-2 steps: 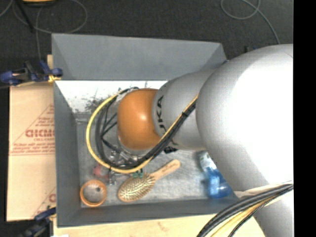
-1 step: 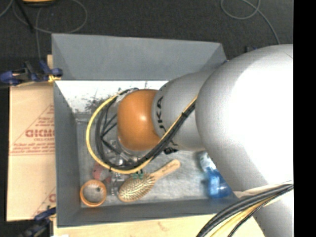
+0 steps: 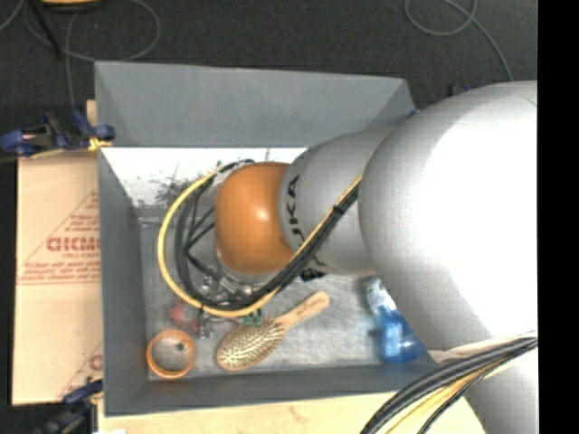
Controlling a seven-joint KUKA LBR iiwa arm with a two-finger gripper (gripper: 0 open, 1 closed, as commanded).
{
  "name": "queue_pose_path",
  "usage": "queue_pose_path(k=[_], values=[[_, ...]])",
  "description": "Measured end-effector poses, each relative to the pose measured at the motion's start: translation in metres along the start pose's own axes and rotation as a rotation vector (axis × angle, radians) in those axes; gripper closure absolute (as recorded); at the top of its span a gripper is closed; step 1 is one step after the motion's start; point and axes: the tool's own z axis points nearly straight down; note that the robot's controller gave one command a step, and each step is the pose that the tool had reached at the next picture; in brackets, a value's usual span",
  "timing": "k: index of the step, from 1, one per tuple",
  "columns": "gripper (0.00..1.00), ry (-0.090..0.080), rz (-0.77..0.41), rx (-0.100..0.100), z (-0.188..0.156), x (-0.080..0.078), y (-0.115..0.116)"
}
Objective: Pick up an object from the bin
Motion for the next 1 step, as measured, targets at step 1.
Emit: queue_pose_path(k=[1], values=[[0.00, 0.004, 0.000, 0.001, 0.0014, 0.0014, -0.0001]])
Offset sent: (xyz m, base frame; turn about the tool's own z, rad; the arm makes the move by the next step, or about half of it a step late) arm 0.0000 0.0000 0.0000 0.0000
